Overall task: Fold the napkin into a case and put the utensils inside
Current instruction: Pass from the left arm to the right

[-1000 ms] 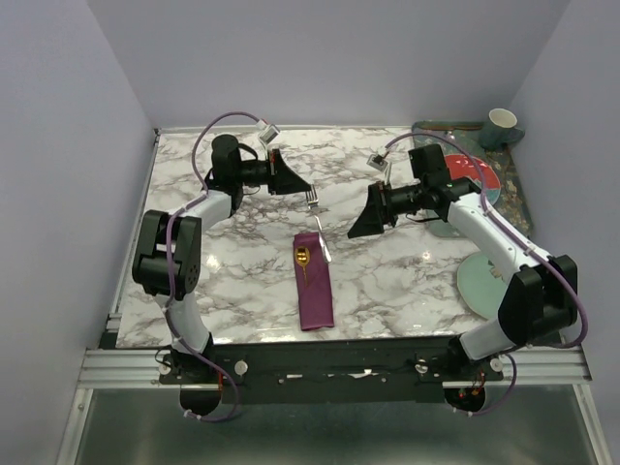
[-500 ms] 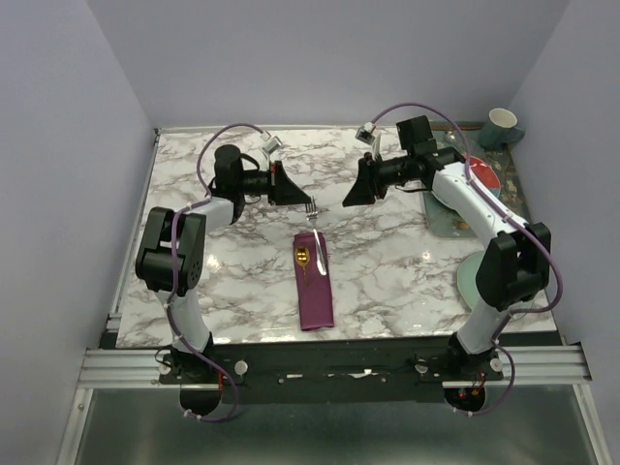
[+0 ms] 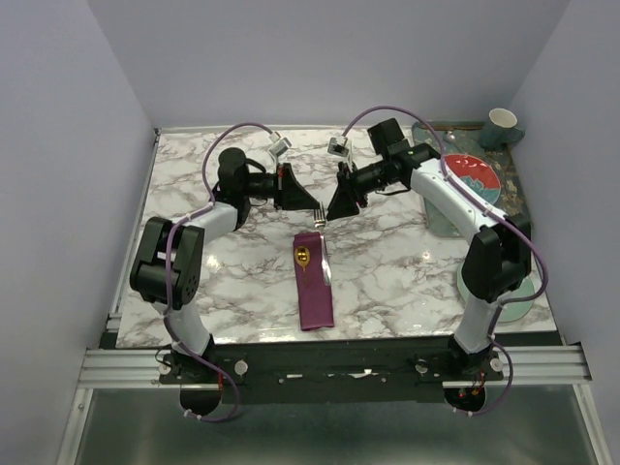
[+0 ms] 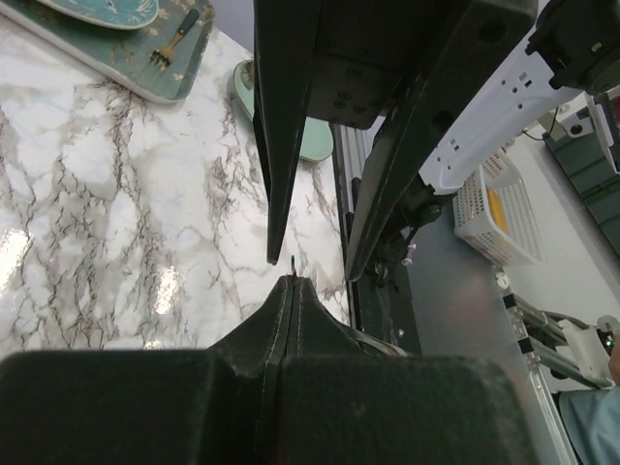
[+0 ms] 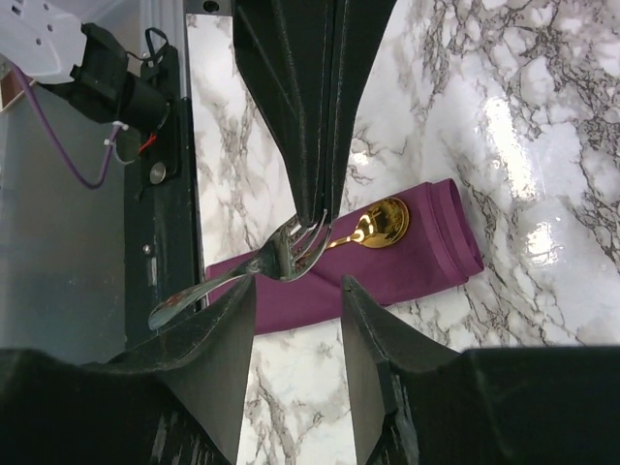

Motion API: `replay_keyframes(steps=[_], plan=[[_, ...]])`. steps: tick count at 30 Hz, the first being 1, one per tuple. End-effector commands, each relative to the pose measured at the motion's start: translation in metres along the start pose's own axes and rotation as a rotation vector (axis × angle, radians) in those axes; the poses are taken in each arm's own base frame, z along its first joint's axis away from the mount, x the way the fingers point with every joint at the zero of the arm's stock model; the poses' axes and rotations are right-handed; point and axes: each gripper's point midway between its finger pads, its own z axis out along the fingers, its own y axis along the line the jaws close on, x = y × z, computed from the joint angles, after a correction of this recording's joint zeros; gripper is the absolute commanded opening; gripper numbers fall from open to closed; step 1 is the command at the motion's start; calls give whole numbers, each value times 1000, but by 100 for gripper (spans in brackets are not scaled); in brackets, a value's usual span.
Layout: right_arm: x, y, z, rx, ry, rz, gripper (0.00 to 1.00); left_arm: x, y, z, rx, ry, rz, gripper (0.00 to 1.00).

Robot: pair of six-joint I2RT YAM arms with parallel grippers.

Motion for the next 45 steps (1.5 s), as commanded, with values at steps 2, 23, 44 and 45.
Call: replay_keyframes(steps=[2, 23, 44, 45], plan=[[4, 7, 3, -43, 22, -15, 47, -6, -23, 4, 56, -1, 27, 0], [5, 19, 0, -71, 47, 34, 54, -7, -43, 3, 177, 2, -7, 0], [-5, 23, 18, -253, 8, 313, 41, -6, -49, 1, 175, 1, 18, 0], [-5, 23, 19, -256, 8, 322, 40, -5, -49, 1, 176, 1, 16, 0]])
